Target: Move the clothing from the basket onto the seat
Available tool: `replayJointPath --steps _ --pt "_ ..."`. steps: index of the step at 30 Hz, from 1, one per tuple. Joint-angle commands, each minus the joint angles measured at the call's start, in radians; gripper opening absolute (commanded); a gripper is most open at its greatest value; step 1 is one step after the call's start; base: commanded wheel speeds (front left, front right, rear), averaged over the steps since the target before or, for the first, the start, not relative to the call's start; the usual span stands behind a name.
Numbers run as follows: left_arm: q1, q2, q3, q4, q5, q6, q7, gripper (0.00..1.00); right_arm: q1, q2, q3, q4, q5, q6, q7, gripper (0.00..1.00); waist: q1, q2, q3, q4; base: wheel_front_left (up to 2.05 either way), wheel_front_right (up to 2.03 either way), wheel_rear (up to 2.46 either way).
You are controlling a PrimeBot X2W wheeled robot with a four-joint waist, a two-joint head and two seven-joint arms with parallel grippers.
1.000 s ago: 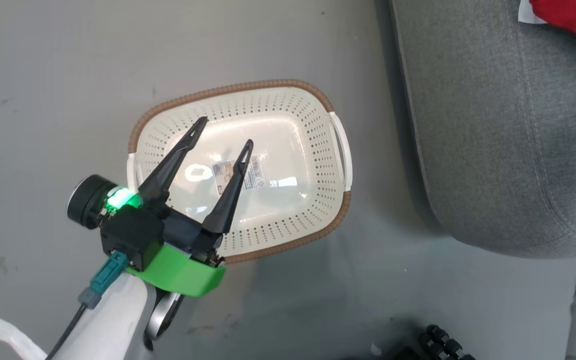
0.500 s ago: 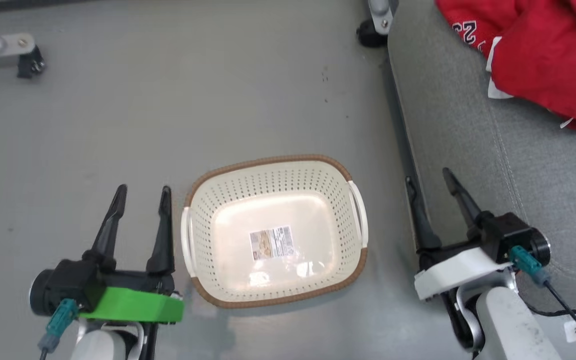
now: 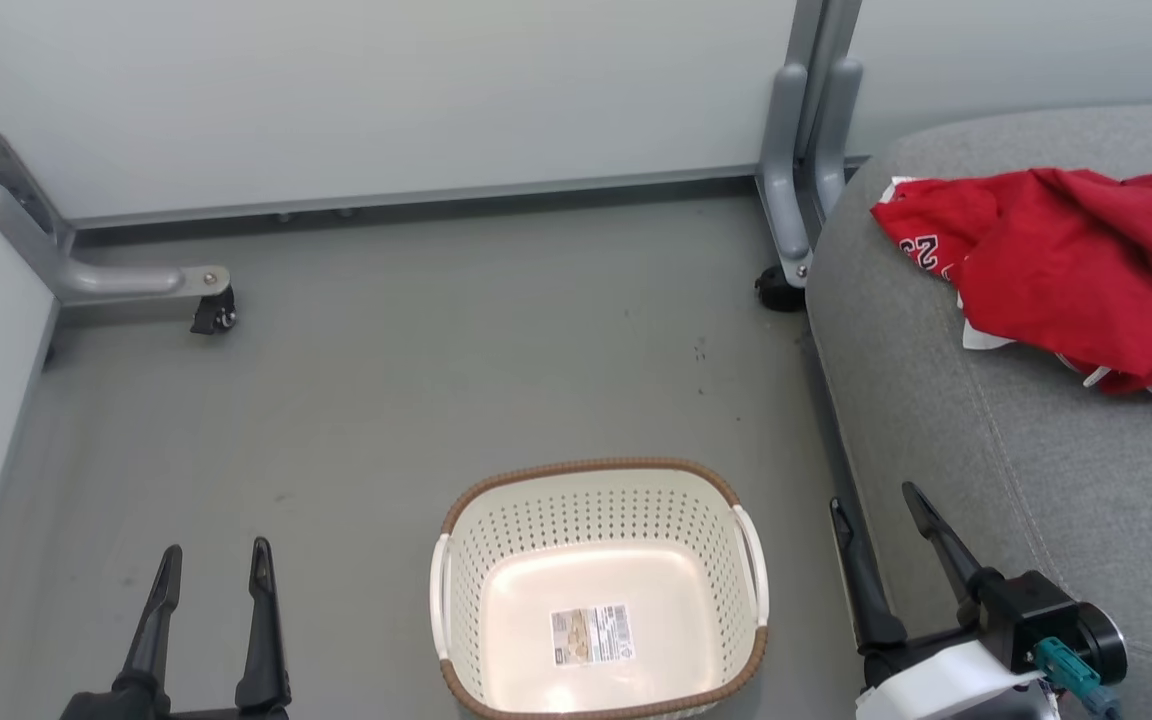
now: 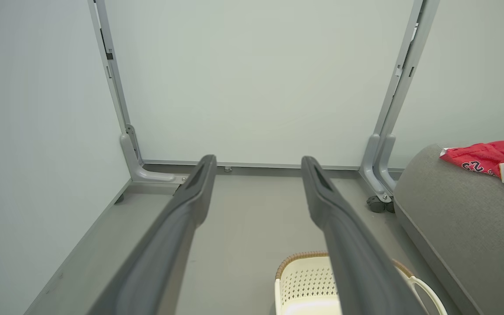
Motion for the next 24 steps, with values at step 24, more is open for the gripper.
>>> replayJointPath --steps 24 --pt "0.057 0.000 -0.023 0.024 0.010 -0.002 0.000 1.00 0.061 -0.004 -0.028 -0.005 0.037 -0.001 -0.003 1.00 0.0001 0.0000 -0.131 0.007 0.00 0.00 0.00"
